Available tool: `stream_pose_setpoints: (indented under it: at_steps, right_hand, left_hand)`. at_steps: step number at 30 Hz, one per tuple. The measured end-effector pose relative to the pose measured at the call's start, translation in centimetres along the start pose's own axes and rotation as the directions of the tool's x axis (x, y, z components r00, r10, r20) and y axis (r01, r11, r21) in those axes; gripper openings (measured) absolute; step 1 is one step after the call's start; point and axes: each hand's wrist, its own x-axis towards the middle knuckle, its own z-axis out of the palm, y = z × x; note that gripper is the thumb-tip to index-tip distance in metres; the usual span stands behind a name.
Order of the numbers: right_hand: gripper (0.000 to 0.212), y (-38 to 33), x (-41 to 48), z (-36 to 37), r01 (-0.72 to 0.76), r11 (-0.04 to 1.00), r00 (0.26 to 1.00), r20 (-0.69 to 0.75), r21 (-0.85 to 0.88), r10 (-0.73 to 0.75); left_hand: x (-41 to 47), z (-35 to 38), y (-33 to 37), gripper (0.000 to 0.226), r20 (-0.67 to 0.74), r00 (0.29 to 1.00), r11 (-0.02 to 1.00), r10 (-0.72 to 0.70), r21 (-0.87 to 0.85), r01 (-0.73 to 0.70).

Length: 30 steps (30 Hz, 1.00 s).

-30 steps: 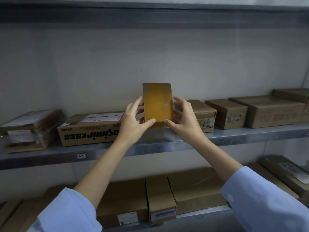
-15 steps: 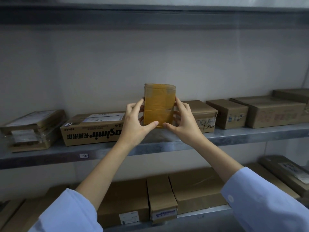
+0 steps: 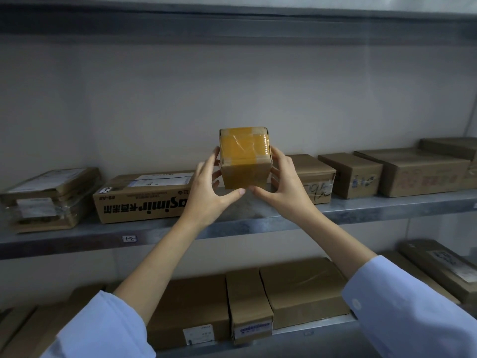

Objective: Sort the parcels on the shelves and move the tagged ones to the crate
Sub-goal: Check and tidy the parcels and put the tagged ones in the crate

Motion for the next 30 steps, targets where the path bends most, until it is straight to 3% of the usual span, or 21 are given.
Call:
stream_pose_setpoints:
  at_steps: [4, 18, 23, 30]
  right_hand:
    - [0.087, 0.13, 0.00, 0.11, 0.028, 0.999, 1.000, 0.007, -0.023, -0.028]
    - [0.079, 0.68, 0.40, -0.19, -0.071, 0.987, 0.997, -0.008, 0.145, 0.073]
    - [0.088, 0.77, 0.41, 0.02, -0.029, 0.991, 0.999, -0.024, 0.134, 0.032]
    - [0.085, 1.01, 0.36, -0.26, -0.030, 0.987, 0.997, -0.067, 0.156, 0.041]
  left_hand:
    - [-0.06, -0.24, 0.03, 0.095, -0.006, 1.000, 1.000, 0.011, 0.000, -0.011]
    - [-0.18, -0.37, 0.33, 0.075, -0.005, 0.999, 0.992, -0.035, -0.119, 0.034]
    - [-0.09, -0.09, 0.13, 0.083, -0.023, 1.000, 1.000, -0.011, -0.029, 0.010]
    - [-0.18, -0.16, -0.32, 0.073, -0.002, 1.000, 1.000, 0.008, -0.002, -0.008]
